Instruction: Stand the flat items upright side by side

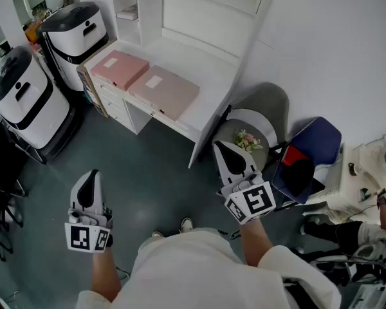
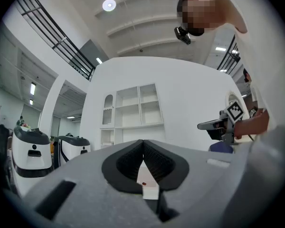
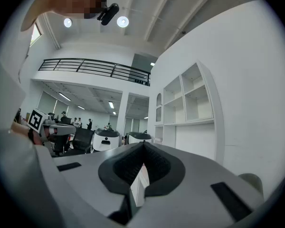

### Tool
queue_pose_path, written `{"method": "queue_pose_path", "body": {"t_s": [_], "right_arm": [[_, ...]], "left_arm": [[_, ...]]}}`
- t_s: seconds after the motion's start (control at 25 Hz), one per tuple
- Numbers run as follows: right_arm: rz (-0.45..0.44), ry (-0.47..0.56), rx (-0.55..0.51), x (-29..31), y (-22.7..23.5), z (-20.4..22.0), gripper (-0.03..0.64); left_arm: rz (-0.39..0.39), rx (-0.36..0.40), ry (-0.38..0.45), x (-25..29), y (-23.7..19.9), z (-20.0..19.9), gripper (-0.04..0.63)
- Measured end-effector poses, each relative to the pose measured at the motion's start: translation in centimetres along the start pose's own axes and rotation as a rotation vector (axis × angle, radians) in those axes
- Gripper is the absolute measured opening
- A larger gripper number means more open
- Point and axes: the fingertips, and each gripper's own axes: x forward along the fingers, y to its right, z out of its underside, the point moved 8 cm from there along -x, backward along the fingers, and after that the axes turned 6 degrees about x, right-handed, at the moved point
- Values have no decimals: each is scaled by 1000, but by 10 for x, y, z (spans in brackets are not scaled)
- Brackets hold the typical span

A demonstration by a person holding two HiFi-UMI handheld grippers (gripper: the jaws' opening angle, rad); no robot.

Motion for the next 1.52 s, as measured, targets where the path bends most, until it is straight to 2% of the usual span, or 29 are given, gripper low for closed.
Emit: {"method": "queue_pose_path", "body": {"t_s": [0.28,0.48,0.88,1.12,1.24,1.32,1.44,1.52], "right_arm": [[-18,-1,5,10,23,5,1],[-46,18,72,18,33,10,3],[-94,-14,70,31,25,18,3],[-94,-14,72,33,29,21,3],[-86,-17,82,31,34,25,3],[-83,-20,91,29,37,28,3],[-80,-28,104,28,44,32,3],[-78,-30,112,27,51,33,3]], "left_arm": [[-19,-6,-8,15,10,7,15],[-41,2,-20,14,11,11,15],[-82,-5,-49,3,6,19,15],[-101,39,-51,8,5,19,21],[-135,94,-59,10,4,18,144],[-145,154,-78,12,5,18,258],[-128,227,-106,22,10,18,461],[-98,268,-133,31,18,20,527]]}}
